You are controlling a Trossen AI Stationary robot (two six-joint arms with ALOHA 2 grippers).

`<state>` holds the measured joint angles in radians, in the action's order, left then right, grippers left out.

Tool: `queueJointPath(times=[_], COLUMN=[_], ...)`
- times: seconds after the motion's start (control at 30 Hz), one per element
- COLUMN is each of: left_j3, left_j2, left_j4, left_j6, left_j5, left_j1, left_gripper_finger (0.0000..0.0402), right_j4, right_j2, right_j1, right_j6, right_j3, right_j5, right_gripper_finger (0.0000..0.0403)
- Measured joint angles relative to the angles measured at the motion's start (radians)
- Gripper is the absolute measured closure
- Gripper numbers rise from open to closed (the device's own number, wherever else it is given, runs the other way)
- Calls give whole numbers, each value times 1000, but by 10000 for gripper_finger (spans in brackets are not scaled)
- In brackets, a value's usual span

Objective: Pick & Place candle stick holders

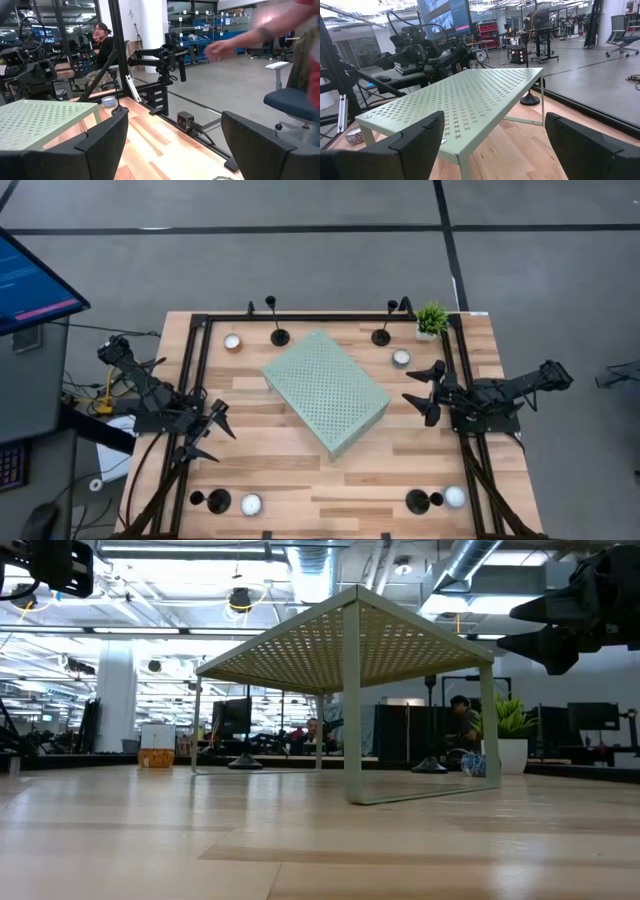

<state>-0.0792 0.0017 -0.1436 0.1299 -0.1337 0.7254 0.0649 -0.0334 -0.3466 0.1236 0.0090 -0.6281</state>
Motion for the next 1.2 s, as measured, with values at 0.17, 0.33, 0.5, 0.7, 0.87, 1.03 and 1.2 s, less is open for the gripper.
queueJointPath(times=[0.17,0.33,0.5,0.7,0.87,1.03,1.2], left_j3=[0,0,0,0,0,0,0], left_j2=[0,0,0,0,0,0,7], left_j4=[0,0,0,-1,-5,-14,-55], left_j6=[0,0,0,0,0,0,0], left_j5=[0,0,0,-8,-105,-130,-246], left_j1=[0,0,0,0,0,0,0], left_gripper_finger=[82,82,82,82,82,82,82], right_j4=[0,0,0,0,2,2,1], right_j2=[0,0,0,0,0,0,0], right_j1=[0,0,0,0,0,0,0], right_j6=[0,0,0,0,26,180,217], right_j3=[0,0,0,0,0,0,0], right_j5=[0,0,0,0,0,0,0], right_gripper_finger=[67,67,67,67,67,67,67])
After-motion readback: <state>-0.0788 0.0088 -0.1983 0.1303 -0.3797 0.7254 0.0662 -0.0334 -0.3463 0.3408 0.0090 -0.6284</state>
